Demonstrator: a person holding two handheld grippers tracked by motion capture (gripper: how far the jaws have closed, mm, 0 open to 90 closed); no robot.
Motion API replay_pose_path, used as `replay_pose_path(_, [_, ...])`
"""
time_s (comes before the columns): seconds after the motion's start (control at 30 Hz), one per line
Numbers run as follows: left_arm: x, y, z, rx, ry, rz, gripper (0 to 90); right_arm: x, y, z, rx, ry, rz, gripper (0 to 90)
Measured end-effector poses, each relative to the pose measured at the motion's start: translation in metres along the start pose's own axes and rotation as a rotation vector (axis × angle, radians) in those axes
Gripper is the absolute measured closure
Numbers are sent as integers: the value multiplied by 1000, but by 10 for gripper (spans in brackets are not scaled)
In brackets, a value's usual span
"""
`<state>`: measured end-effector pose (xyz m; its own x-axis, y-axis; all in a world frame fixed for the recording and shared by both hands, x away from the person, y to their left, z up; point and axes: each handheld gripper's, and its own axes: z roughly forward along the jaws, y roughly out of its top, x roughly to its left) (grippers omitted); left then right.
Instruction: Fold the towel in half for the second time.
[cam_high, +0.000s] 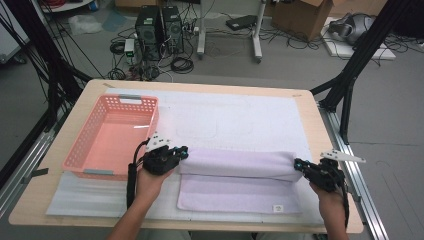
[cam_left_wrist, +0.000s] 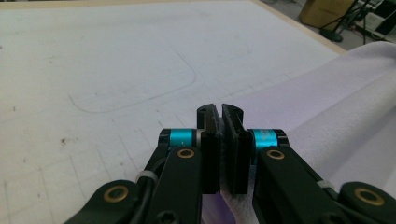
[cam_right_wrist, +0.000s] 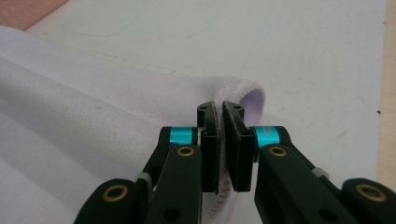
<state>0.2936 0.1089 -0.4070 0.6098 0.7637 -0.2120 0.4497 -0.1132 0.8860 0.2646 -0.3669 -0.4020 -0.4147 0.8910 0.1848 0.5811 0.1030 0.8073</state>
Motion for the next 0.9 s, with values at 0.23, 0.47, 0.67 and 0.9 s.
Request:
replay_pose_path(0.23, [-25, -32, -29, -2, -26, 15, 856, 14, -32, -27, -22, 17, -7, 851])
replay_pose_path(0.47, [-31, -62, -39, 10, -25, -10, 773, 21, -57, -32, 16, 24, 0, 793])
replay_pose_path(0.67, [-25, -60, -41, -20, -20, -75, 549, 18, -56, -42, -54, 70, 98, 639])
replay_pose_path(0.9, [-29, -60, -34, 60, -34, -44, 669, 17, -51, -34, -48, 30, 86, 643])
